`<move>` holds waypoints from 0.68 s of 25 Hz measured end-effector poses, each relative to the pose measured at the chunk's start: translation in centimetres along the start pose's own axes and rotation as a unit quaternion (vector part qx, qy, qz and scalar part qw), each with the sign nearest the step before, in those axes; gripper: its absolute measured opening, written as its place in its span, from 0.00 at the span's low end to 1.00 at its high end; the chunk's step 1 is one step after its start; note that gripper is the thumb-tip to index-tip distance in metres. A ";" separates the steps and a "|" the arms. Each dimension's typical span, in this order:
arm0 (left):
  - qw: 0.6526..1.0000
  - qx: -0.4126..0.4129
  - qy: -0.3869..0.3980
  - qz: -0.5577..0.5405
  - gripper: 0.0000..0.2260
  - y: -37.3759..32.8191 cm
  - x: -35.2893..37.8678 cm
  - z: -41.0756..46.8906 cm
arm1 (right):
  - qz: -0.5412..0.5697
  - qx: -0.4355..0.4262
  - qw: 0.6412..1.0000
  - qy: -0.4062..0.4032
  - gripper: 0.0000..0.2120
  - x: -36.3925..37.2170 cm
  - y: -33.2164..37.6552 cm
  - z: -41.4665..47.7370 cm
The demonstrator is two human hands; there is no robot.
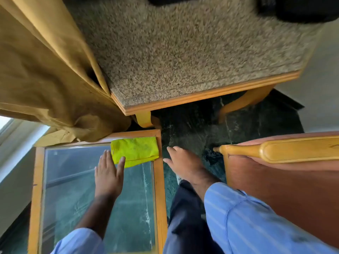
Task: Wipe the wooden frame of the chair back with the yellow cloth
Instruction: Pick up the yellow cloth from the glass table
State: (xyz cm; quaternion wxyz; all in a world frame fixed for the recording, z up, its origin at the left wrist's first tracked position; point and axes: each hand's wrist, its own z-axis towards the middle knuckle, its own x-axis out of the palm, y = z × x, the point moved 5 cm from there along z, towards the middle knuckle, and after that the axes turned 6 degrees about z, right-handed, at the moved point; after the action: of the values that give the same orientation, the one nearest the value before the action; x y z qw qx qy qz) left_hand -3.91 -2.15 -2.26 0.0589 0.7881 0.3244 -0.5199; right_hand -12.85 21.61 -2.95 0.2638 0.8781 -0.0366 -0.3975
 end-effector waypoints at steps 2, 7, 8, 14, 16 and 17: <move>0.995 -0.079 -0.007 -0.066 0.32 2.5 2.6 2.1 | 0.075 0.030 0.997 -0.003 0.18 2.7 -0.1 3.4; 0.984 -0.144 0.001 -0.105 0.35 5.6 6.6 8.9 | 0.292 0.192 0.936 -0.049 0.15 8.4 -0.3 9.1; 0.984 -0.154 0.001 -0.094 0.34 5.7 6.8 9.7 | 0.313 0.213 0.924 -0.054 0.18 8.9 -0.2 9.4; 0.975 -0.194 -0.030 -0.101 0.14 5.1 7.5 9.4 | 0.406 0.283 0.869 0.010 0.14 10.6 -1.2 10.6; 0.964 -0.202 -0.037 -0.172 0.12 4.3 7.4 7.6 | 0.439 0.269 0.857 0.004 0.11 9.1 -1.3 9.5; 0.955 -0.202 -0.031 -0.217 0.12 3.1 7.4 6.3 | 0.452 0.265 0.852 -0.012 0.11 7.8 -1.7 8.6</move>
State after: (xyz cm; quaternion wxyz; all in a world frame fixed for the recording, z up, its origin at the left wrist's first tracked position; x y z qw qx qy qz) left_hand -5.25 -3.97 -12.22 0.1127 0.6542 0.5837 -0.4676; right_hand -13.97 17.21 -13.75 0.1716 0.7965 -0.5365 -0.2197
